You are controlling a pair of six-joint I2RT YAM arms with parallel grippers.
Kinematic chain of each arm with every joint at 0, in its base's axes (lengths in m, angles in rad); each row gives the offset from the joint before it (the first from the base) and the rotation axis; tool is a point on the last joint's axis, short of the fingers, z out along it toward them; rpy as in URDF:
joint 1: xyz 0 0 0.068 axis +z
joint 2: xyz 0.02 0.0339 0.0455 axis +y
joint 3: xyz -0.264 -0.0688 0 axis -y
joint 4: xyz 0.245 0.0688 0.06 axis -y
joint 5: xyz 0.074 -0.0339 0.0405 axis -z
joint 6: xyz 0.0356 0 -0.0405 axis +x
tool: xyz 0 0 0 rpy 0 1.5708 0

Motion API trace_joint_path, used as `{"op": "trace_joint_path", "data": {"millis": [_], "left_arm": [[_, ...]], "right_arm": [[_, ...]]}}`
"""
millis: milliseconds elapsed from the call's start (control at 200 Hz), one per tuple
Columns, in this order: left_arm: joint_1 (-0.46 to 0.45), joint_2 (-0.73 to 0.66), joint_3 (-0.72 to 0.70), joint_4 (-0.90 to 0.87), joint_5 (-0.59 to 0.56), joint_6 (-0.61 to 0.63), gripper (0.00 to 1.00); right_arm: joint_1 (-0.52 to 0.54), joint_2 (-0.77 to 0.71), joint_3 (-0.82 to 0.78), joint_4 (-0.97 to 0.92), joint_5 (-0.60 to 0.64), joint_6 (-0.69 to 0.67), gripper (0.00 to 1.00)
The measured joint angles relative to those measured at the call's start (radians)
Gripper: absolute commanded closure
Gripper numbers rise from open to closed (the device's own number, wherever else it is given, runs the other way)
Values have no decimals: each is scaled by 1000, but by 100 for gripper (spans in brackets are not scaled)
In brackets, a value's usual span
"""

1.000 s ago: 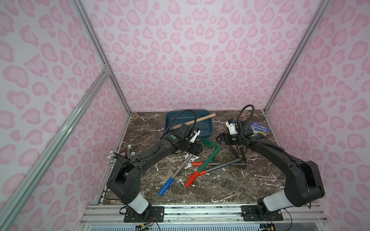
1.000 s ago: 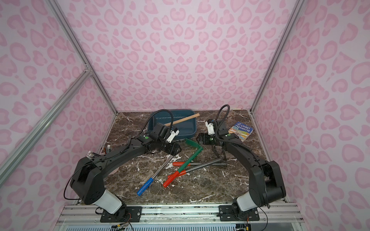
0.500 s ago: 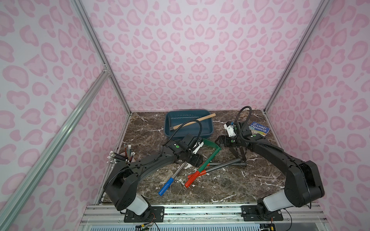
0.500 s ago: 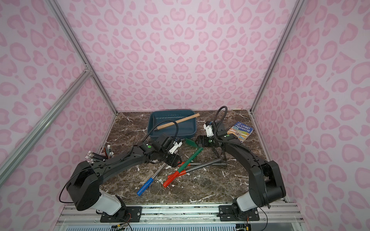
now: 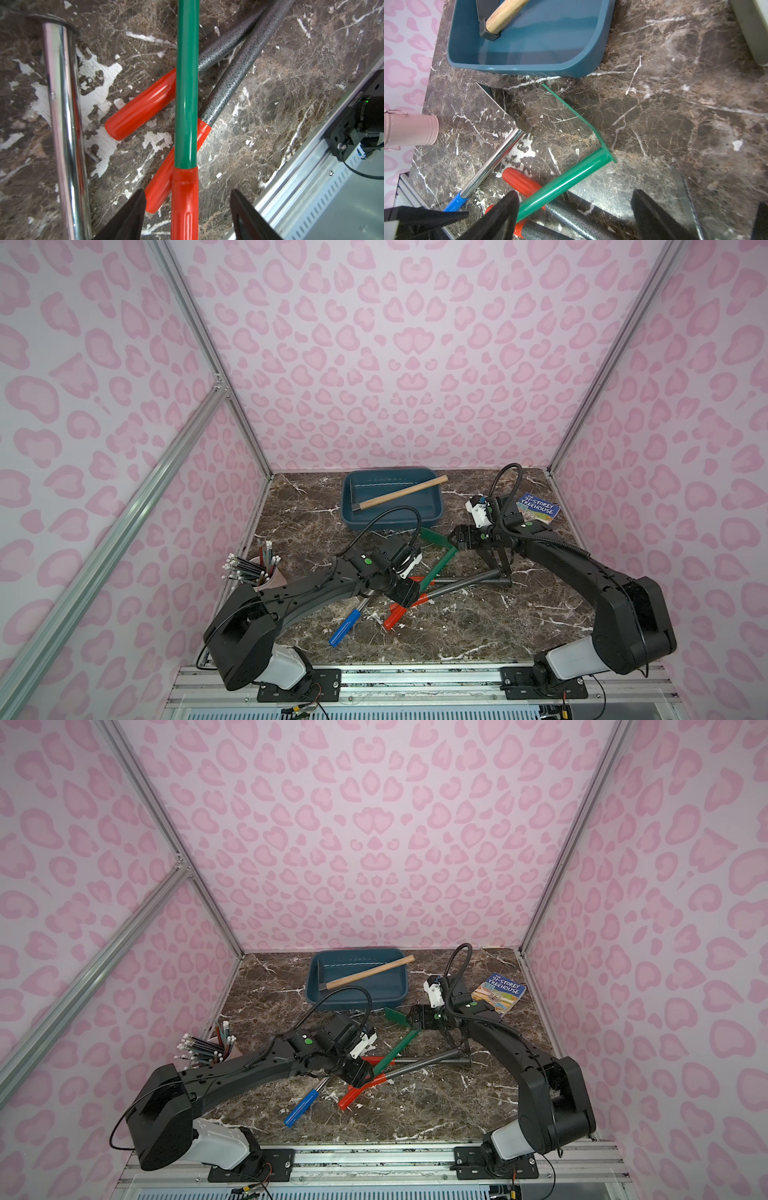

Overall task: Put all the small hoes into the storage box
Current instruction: Pick up the hoe from the center of the board.

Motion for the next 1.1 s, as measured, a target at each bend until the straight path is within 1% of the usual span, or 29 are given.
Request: {"op": "trace_joint_path", "data": {"millis": [200, 555, 680, 920, 970, 1100], "left_arm": [[-10, -1, -26, -20, 8, -1, 33], [-23, 57, -42, -13, 52, 0, 36], [-23, 81, -42, -11, 57, 4, 41], [-24, 122, -21, -9, 70, 12, 43], [-24, 129, -16, -9, 74, 16, 46], [-24, 144, -5, -10, 77, 21, 48]], "right_arm": [[1, -4, -7, 2, 0, 0, 11], [1, -5, -14, 3, 1, 0, 12], [1, -6, -21, 2, 3, 0, 12], [1, -6, -27, 4, 4, 0, 12], [1, -6, -27, 3, 4, 0, 13], [2, -6, -28, 4, 4, -1, 13]]}}
